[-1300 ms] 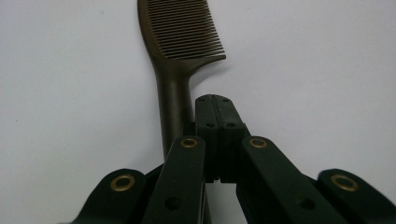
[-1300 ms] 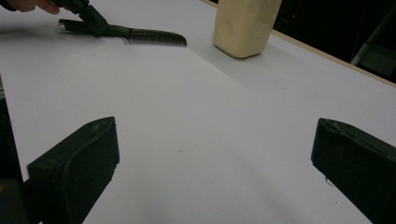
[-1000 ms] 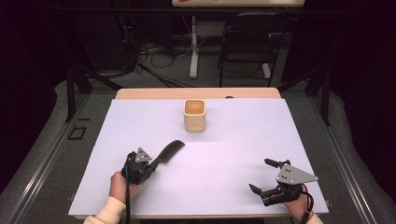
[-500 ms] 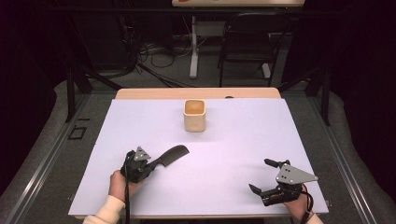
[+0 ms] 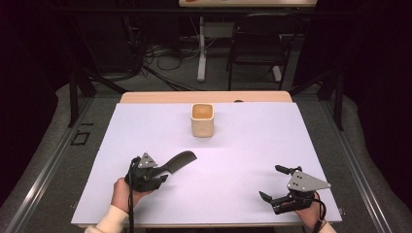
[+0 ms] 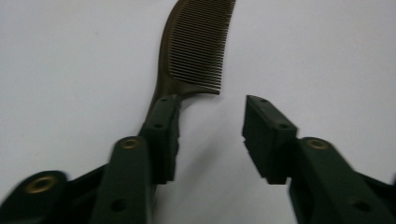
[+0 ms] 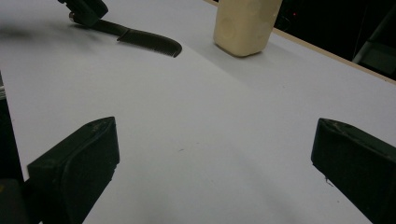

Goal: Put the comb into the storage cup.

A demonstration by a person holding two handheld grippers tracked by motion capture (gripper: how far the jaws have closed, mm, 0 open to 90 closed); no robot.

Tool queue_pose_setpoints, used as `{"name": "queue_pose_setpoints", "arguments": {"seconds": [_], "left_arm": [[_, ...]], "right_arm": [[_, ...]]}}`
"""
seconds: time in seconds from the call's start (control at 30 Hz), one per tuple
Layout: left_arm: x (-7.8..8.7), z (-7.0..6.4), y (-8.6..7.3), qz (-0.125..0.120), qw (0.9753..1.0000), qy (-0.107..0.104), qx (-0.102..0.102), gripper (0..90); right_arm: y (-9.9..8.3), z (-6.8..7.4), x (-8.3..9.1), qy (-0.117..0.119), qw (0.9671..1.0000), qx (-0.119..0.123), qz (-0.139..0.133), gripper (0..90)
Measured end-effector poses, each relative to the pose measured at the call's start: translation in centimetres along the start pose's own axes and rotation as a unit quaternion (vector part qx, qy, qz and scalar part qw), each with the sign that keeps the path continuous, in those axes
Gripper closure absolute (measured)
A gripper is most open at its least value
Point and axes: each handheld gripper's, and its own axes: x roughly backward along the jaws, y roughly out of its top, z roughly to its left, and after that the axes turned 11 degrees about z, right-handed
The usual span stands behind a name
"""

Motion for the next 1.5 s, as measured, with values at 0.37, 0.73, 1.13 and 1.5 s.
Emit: {"name": "queue_pose_setpoints", "arguments": {"seconds": [0.37, 0.73, 1.13, 1.5], "left_arm": [[1.5, 0.7, 0.5, 0.014, 0.9996, 0.026, -0.005, 14.3], [0.9, 1.2, 1.5, 0.06, 0.9972, 0.027, -0.036, 0.0], [0.2, 1.9, 3.8, 0.105, 0.9916, 0.038, -0.065, 0.0], [-0.9, 2.2, 5.0, 0.139, 0.9868, 0.04, -0.074, 0.0]], "right_arm": [[0.0, -0.1, -0.1, 0.001, 1.0, -0.004, 0.0, 0.5], [0.0, -0.1, -0.1, 0.001, 1.0, -0.006, 0.003, 0.6], [0.0, -0.1, -0.1, 0.002, 1.0, -0.004, 0.001, 0.5], [-0.1, -0.1, -0.2, 0.002, 1.0, -0.006, 0.004, 0.5]]}}
